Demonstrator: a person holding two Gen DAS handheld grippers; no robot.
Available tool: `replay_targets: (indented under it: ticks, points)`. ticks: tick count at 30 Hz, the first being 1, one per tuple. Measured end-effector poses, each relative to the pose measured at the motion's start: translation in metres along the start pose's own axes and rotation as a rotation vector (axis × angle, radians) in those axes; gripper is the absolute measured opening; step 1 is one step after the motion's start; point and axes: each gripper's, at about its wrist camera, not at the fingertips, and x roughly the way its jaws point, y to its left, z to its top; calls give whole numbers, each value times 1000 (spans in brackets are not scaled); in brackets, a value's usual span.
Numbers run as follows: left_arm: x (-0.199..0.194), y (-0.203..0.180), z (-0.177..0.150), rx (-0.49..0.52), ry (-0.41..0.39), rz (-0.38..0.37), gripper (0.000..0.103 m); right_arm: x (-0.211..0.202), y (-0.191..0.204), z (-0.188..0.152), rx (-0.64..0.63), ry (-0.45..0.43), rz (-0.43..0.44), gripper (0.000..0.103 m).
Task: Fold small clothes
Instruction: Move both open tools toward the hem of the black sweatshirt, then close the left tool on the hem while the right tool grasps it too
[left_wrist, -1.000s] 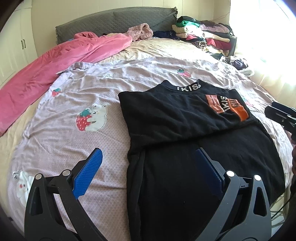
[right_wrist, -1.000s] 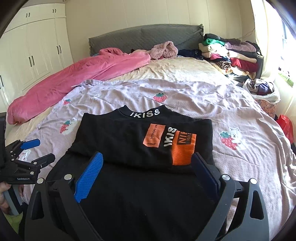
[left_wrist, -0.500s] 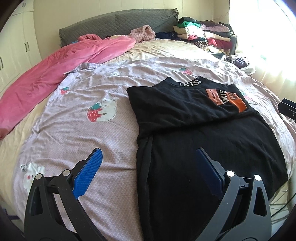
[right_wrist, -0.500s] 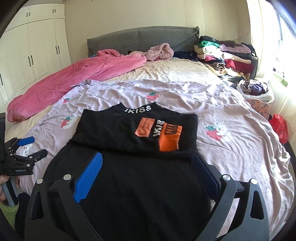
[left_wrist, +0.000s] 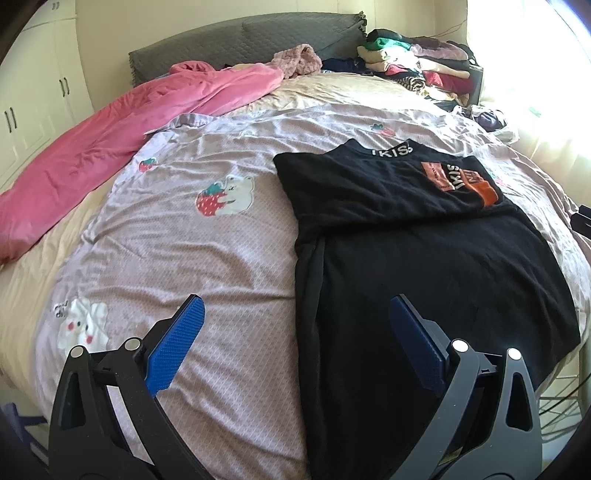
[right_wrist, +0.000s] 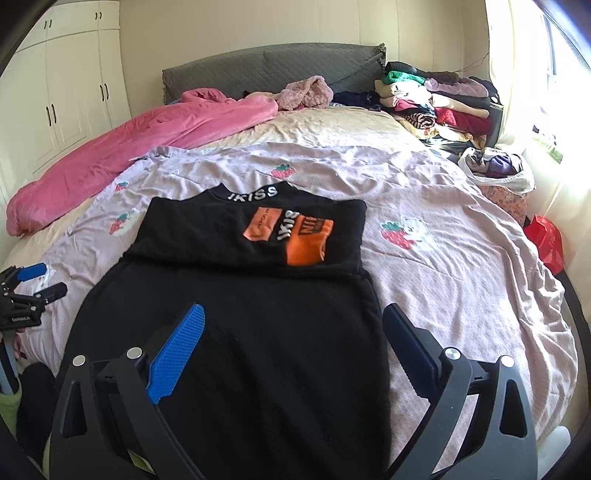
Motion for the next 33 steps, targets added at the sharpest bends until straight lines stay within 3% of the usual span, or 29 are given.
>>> replay_targets:
  ticks: [18, 23, 27, 28, 30, 33]
  points:
    - [11, 2, -65, -57, 163, -134, 94, -6, -43, -62, 25, 116, -87, 96]
    - [17, -6, -72, -30, 199, -113, 90, -7, -53, -83, 29, 157, -87, 96]
    - [22, -10, -77, -27, 232, -103, 83, -2, -58, -95, 54, 191, -39, 95]
    - [22, -11, -78, -26, 235, -102, 81, -1, -58, -97, 52, 197, -30, 93]
    - [23, -13, -79, -23, 241, -103, 78, 4, -57, -102, 47, 225, -10, 77]
    - [22, -15, -81, -19, 246, -108, 65, 11, -56, -107, 46, 259, 17, 63]
